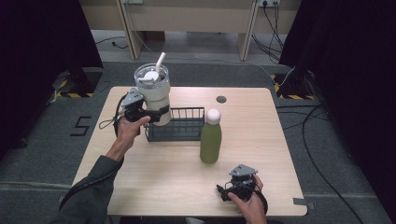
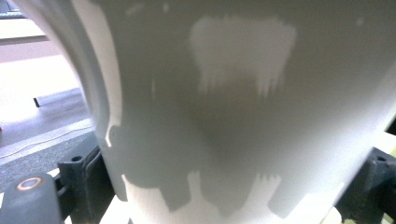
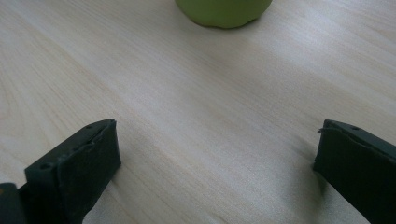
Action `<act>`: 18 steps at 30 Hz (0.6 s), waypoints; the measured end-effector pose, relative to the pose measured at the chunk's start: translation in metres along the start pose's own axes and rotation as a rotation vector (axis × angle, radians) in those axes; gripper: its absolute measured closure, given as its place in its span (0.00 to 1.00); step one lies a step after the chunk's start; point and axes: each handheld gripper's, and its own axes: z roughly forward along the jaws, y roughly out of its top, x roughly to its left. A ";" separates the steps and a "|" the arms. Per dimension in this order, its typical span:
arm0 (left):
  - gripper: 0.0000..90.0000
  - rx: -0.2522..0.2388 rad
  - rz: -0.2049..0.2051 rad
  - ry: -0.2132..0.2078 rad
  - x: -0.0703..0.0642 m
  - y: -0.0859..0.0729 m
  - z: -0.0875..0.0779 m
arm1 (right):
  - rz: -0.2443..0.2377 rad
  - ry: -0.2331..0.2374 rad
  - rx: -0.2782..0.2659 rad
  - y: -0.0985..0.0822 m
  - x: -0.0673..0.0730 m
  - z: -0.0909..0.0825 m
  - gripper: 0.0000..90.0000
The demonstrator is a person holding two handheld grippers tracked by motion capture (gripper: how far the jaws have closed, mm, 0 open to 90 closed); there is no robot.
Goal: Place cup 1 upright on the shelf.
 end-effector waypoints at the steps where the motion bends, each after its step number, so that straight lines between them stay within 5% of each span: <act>1: 0.12 0.000 -0.004 0.001 0.001 -0.001 0.001 | 0.000 0.000 0.000 0.000 0.000 0.000 0.00; 11: 0.12 0.011 0.000 0.020 0.006 -0.011 0.010 | 0.000 0.000 0.000 0.000 0.000 0.000 0.00; 12: 0.12 0.013 0.053 0.026 0.010 -0.010 0.011 | 0.000 0.000 0.000 0.000 0.000 0.000 0.00; 14: 0.12 0.016 0.059 0.028 0.011 -0.012 0.012 | 0.000 0.000 0.000 0.000 0.000 0.000 0.01; 15: 0.12 0.013 0.049 0.028 0.012 -0.013 0.013 | -0.001 0.000 0.000 0.000 0.000 0.000 0.00; 16: 0.12 0.011 -0.003 0.024 0.008 -0.015 0.014 | 0.000 0.000 0.000 0.000 0.000 0.000 0.00; 18: 0.12 0.011 -0.002 0.025 0.009 -0.017 0.015 | 0.000 0.000 0.000 0.000 0.000 0.000 0.00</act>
